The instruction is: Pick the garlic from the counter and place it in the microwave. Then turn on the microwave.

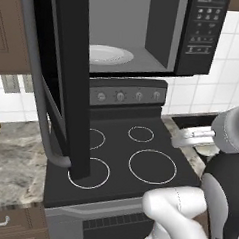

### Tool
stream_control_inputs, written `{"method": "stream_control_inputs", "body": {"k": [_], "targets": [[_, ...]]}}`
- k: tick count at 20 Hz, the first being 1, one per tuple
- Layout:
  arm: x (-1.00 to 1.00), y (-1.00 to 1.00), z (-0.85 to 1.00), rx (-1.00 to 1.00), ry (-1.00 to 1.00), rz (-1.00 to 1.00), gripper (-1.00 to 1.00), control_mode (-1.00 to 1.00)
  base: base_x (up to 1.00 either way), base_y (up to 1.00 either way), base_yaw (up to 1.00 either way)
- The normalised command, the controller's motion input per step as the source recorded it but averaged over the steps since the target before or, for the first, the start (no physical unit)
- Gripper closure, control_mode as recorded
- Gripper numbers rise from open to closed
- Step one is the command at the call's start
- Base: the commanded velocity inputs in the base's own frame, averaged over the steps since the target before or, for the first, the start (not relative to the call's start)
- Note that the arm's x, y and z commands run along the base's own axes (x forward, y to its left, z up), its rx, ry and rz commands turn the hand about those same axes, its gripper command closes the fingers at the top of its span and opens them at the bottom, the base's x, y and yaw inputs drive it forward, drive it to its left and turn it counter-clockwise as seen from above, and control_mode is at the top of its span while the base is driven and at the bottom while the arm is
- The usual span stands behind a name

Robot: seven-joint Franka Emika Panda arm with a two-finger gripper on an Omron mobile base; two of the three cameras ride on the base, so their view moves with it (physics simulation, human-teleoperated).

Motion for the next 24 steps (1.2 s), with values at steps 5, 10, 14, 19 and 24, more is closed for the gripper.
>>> {"method": "stream_control_inputs", "body": {"k": [5,10,14,19,24], "targets": [[0.43,0.00,0.91,0.04,-0.04,0.06,1.00,-1.00,0.00,0.00,0.00],[0.40,0.08,0.49,0.02,-0.06,0.09,1.00,-1.00,0.00,0.00,0.00],[0.33,0.31,0.26,0.00,-0.11,0.05,1.00,-1.00,0.00,0.00,0.00],[0.29,0.38,0.07,0.00,-0.19,0.03,1.00,-1.00,0.00,0.00,0.00],[0.39,0.30,0.09,0.00,-0.21,0.02,1.00,-1.00,0.00,0.00,0.00]]}}
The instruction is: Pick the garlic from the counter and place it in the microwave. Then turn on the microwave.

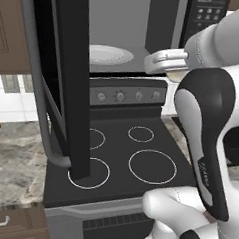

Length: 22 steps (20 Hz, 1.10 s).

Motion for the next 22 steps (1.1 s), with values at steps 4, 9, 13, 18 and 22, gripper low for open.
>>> {"method": "stream_control_inputs", "body": {"k": [4,9,13,18,22], "targets": [[0.56,0.10,0.14,0.00,-0.21,0.03,1.00,-1.00,0.00,0.00,0.00],[0.64,0.04,0.08,0.00,-0.18,0.03,1.00,-1.00,0.00,0.00,0.00],[0.59,0.01,0.00,0.00,-0.09,0.02,1.00,-1.00,0.00,0.00,0.00],[0.46,0.15,0.00,0.00,-0.02,0.02,1.00,-1.00,0.00,0.00,0.00],[0.37,0.27,0.00,0.00,0.00,0.00,1.00,-1.00,0.00,0.00,0.00]]}}
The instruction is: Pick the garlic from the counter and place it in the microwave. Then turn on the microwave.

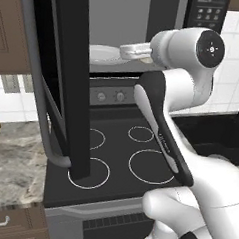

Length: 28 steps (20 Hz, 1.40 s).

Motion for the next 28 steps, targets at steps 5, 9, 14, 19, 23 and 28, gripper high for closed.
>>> {"method": "stream_control_inputs", "body": {"k": [5,9,14,19,23,28], "targets": [[0.36,0.29,0.00,0.00,0.00,0.00,1.00,-1.00,0.00,0.00,0.00],[0.41,0.20,0.00,0.00,0.00,0.00,1.00,-1.00,0.00,0.00,0.00],[0.40,0.10,0.00,0.00,0.05,0.00,1.00,-1.00,0.00,0.00,0.00],[0.37,0.10,0.00,0.00,0.09,0.00,1.00,-1.00,0.00,0.00,0.00],[0.27,0.14,0.00,0.00,0.09,0.00,1.00,-1.00,0.00,0.00,0.00],[0.31,0.11,-0.02,0.00,0.03,0.00,1.00,-1.00,0.00,0.00,0.00]]}}
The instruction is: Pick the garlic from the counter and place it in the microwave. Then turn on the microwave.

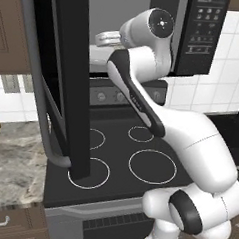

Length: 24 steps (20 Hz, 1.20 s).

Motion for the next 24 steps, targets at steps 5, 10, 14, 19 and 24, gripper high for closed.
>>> {"method": "stream_control_inputs", "body": {"k": [5,10,14,19,24], "targets": [[0.37,0.01,-0.19,-0.01,0.00,0.00,1.00,-1.00,0.00,0.00,0.00],[0.36,0.00,-0.29,-0.01,0.00,0.00,1.00,-1.00,0.00,0.00,0.00],[0.29,0.00,-0.23,0.00,0.00,0.00,1.00,-1.00,0.00,0.00,0.00],[0.33,0.05,-0.10,0.00,0.00,0.00,1.00,-1.00,0.00,0.00,0.00],[0.33,0.07,-0.02,0.00,0.00,0.00,1.00,-1.00,0.00,0.00,0.00]]}}
